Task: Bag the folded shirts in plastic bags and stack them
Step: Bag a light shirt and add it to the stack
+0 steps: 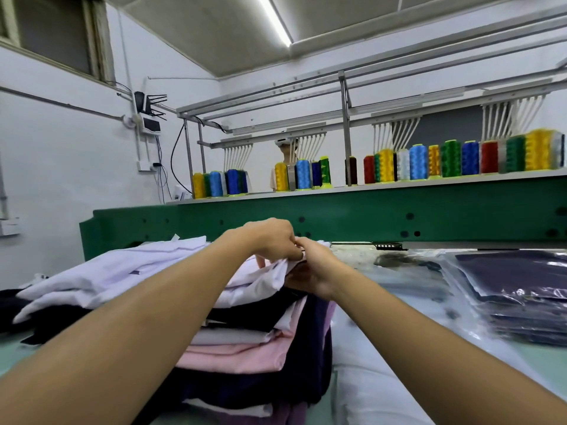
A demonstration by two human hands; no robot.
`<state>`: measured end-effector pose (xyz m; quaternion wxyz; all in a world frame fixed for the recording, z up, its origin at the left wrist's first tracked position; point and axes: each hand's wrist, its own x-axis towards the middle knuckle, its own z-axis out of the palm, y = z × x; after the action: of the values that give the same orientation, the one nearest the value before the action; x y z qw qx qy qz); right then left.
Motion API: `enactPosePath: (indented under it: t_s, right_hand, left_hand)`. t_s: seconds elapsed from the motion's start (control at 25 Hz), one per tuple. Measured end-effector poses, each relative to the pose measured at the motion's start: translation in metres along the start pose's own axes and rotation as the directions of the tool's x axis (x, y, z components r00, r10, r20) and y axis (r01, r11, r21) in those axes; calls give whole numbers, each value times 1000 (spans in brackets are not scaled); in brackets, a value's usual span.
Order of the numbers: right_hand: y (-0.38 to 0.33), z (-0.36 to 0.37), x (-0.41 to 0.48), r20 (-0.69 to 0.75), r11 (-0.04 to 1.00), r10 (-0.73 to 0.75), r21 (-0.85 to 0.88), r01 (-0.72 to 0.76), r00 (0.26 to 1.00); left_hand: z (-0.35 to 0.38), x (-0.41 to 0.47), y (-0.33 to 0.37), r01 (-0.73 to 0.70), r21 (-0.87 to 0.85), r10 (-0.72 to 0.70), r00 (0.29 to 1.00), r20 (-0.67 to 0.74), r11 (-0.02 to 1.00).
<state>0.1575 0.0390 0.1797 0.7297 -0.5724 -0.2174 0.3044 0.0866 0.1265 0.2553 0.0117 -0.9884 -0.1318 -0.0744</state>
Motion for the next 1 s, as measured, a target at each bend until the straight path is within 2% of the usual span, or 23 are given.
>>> enactPosePath:
  t_s: [0.08,0.16,0.24,0.32,0.36,0.44,0.52,0.6,0.72,0.84,1.0]
  right_hand:
    - [-15,2,3,-74,995,-73,66,78,995]
    - [-25,-8,10,-197,985,-149,55,163,969]
    - [-27,-21,13,-285,985,-163,1,170,945]
    - [-22,-39,17,-375,990,-134,-87,110,917]
    - [-19,-47,18,-388,988,-128,-133,83,913]
    - [-15,-61,27,-391,975,-161,-208,84,906]
    - [-13,-66,30,-354,982,-114,-181,52,928]
    - [-7,-70,33,-288,995,-78,-78,58,954]
    - [3,-69,26,-14,999,48,24,-48,999]
    - [4,-73,25,78,988,55,-147,-43,995]
    - [-11,-58,16,-15,927,-32,-374,25,999]
  left_hand:
    - [-7,4,1,-14,-43,10,997,-75,999]
    - [-12,7,4,-68,-157,46,990,-136,985]
    - [-15,10,-7,-31,-307,-21,986,-166,951]
    - [-13,8,-35,131,-214,-168,973,-161,968]
    - [-8,4,-53,256,-117,-268,957,-111,960]
    - [8,-8,-81,463,25,-463,882,87,886]
    - [23,-12,-99,517,23,-513,842,169,856]
    - [30,-8,-110,491,-35,-483,866,128,870]
    - [30,-7,-118,513,-223,-489,858,155,829]
    - [20,-3,-106,469,-323,-442,883,157,822]
    - [-9,9,-48,243,-365,-249,968,31,899]
